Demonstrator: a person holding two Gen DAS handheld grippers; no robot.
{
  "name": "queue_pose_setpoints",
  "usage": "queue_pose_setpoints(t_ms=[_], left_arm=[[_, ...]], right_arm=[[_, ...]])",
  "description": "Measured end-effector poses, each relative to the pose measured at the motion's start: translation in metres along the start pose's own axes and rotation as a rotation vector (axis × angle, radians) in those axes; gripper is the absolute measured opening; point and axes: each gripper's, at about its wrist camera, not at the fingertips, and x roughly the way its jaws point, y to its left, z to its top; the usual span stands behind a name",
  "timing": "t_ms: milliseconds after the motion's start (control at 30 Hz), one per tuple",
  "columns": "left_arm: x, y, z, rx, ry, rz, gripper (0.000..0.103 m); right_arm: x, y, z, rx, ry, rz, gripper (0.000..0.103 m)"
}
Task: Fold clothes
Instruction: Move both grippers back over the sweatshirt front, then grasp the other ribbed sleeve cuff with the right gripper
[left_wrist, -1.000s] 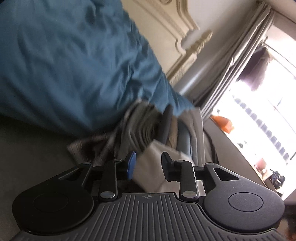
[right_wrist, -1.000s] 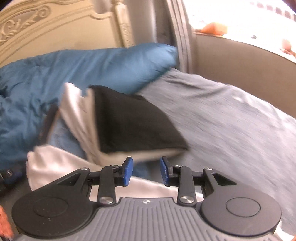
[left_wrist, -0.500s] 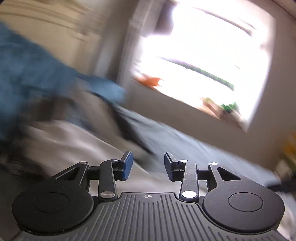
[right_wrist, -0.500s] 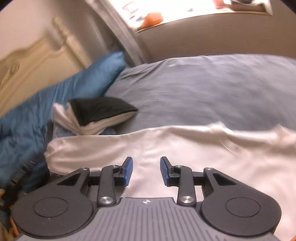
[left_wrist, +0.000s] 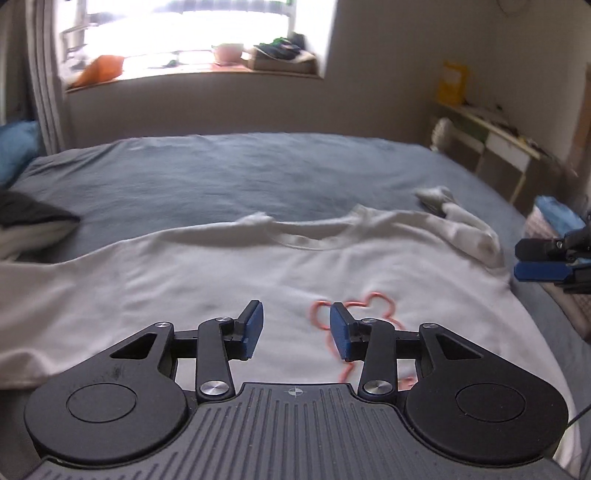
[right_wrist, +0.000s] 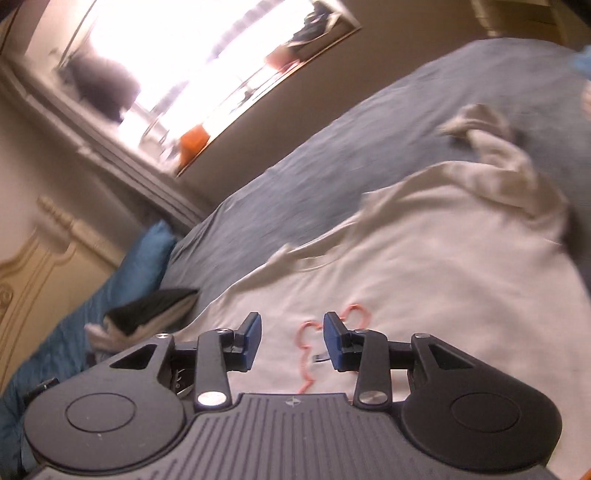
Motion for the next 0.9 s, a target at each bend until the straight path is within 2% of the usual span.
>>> queue_pose_setpoints(t_ms=[133,300,533,700,833,900], left_arm=[[0.019,-0.030,0.002,0.023,0.032,-0.003,0.045],[0.049,-0.065,-0.005,0.029,0.086,0.016,0.047],[0.086,-0.091,-0.028,0.049,0.169,0.029,0.047],[0.104,-0.094,-0.035,0.058,0.196,0.058,0.047],[0.112,-0.092,-0.038,0.062,0.197,0.061,0.048],[0.115,-0.093,-0.038,0.071,0.186,0.059,0.049]], right_arm=[[-0.010,-0.028,-0.001,0.043,0.000,-0.041,0.041],[-0.027,-0.058,-0.001,0.032,-0.025,-0.112,0.042],[-0.035,-0.106,0.035,0.027,-0.061,-0.251,0.042],[-0.010,-0.122,0.088,0.008,-0.104,-0.324,0.045],[0.031,-0.124,0.125,-0.033,-0.085,-0.358,0.045],[0.057,-0.118,0.139,-0.108,-0.074,-0.396,0.045]])
